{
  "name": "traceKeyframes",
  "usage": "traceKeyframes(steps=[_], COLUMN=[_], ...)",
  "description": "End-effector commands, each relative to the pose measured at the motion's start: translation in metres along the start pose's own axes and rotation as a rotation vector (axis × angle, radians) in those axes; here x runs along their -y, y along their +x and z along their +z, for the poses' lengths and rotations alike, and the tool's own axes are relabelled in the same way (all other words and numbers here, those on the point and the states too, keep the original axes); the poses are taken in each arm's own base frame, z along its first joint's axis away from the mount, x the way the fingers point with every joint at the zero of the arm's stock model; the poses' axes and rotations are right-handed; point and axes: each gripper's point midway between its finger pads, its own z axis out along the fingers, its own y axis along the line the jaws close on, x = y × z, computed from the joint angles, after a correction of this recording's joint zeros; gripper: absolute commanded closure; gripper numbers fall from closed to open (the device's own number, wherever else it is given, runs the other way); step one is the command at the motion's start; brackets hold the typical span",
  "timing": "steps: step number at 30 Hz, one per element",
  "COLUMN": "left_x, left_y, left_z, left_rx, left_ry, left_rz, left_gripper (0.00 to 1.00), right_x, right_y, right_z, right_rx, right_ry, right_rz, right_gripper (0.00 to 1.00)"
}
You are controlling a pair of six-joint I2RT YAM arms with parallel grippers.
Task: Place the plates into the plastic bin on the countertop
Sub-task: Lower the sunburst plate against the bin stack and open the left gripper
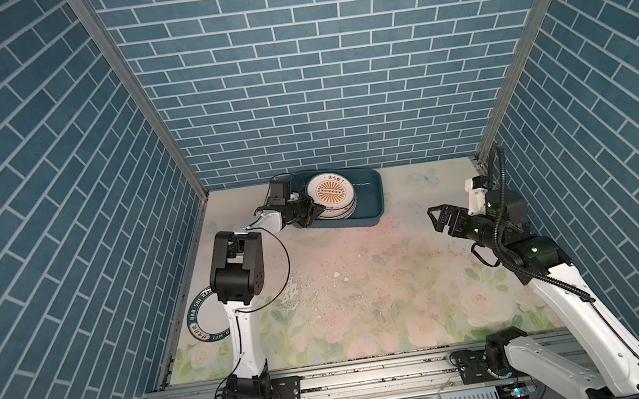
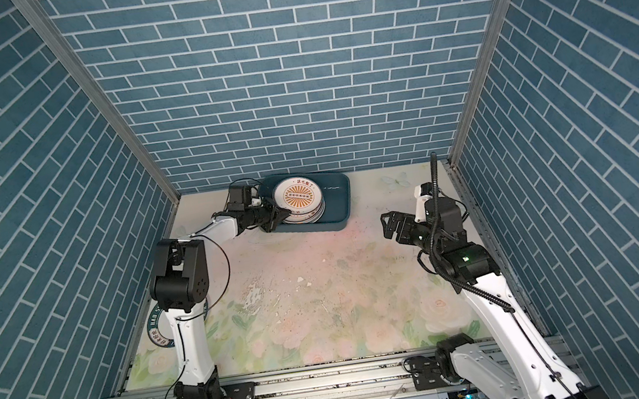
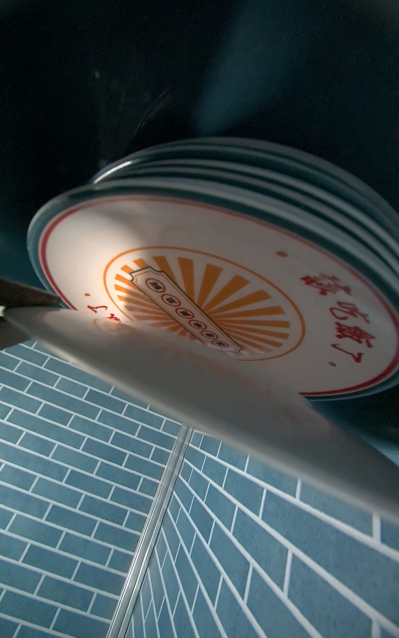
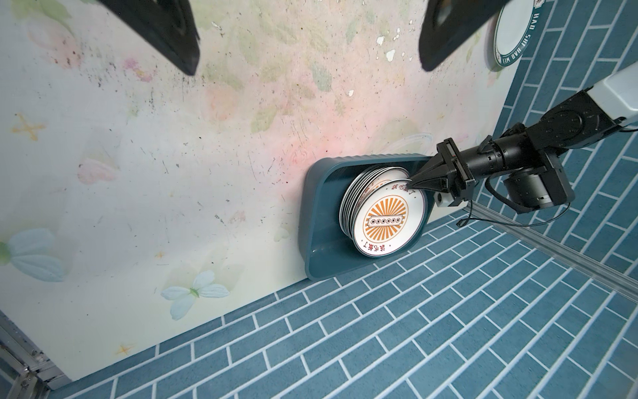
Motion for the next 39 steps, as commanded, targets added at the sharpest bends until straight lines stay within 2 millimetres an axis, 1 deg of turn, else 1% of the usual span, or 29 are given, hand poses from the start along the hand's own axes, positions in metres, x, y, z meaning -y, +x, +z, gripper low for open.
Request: traceKeyframes(steps=[1,13,19,27,39], left_x=[0.015,0.002,0.0,-0.005,-0.012], left_y=[0.0,0.006,0.01,0.014,0.011], left_z=[0.003,0.009,0.006,0.004,-0.007], left_rx=[-0.016,-0.056,-0.067,-0.075,-0.05], left_ry=[0.04,0.016,0.012,0.0,-0.015], left_rz=[0.036,0.013,0.006,-0.005,-0.017], left_gripper=[0.94,0.92,0.92,0.91,0.88], right_x=[0.002,0.013,0.013,0.007,0.007], right_y=[0.004,0.008,0.009,0.005,0.007], right_z=[0.003,0.014,0.016,0.008,0.008], right_rx=[-0.012,-0.035,-0.039,-0.009,-0.01], right_ry=[-0.017,-0.021,-0.03,-0.062,-0.069], right_rz=[0.011,0.053,0.063,0.054,0.065], right_gripper=[0.02,0.02,0.02,0.02,0.02])
